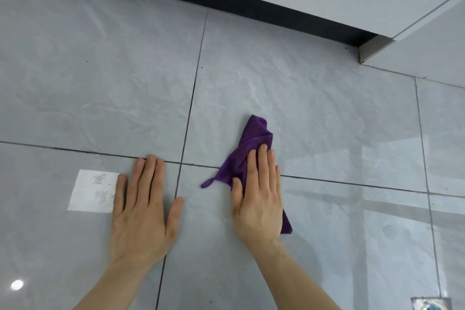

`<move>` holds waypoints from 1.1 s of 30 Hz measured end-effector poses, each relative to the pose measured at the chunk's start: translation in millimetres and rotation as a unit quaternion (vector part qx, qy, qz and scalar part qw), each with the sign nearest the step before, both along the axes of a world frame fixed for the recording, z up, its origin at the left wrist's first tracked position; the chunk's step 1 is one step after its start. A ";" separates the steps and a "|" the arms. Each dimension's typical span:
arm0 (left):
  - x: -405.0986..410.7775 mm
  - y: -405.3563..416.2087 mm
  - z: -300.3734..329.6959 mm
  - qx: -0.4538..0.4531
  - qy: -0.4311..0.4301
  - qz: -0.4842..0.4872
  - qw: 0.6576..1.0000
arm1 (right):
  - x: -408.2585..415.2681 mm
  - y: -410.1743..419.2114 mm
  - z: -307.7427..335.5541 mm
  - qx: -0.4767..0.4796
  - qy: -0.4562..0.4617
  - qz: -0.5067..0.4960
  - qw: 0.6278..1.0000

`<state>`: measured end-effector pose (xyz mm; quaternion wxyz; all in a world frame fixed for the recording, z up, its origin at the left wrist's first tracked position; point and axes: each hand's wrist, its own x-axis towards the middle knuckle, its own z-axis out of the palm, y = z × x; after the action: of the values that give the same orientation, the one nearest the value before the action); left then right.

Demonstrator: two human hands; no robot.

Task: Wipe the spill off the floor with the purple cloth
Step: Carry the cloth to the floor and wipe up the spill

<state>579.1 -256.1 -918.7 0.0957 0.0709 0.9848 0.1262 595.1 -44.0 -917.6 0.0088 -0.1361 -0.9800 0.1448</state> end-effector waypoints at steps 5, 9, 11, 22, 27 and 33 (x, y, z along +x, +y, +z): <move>-0.3 1.6 -0.4 -0.007 0.007 -0.002 1.000 | 12.5 0.8 3.9 -0.016 -0.023 0.009 1.000; 1.1 1.8 -0.7 -0.008 0.014 -0.001 1.000 | 14.3 9.1 18.1 -0.081 -0.030 0.031 0.996; 1.4 2.2 -1.4 -0.005 0.023 -0.001 1.000 | 25.7 13.6 23.4 -0.086 -0.010 0.011 0.996; 2.1 1.2 -3.2 -0.002 0.042 0.000 0.999 | 27.2 44.2 88.2 -0.247 -0.018 -0.077 0.966; 2.7 1.4 -2.1 0.004 0.048 0.000 0.999 | 6.0 71.5 136.1 -0.400 -0.142 -0.099 0.900; 1.0 0.2 -1.8 -0.004 0.039 -0.002 0.999 | 8.9 69.5 89.5 -0.153 0.002 -0.170 0.973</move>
<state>580.1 -255.9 -920.4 0.0573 0.0770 0.9882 0.1193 604.0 25.5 -828.1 0.0140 -0.3005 -0.9086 0.2897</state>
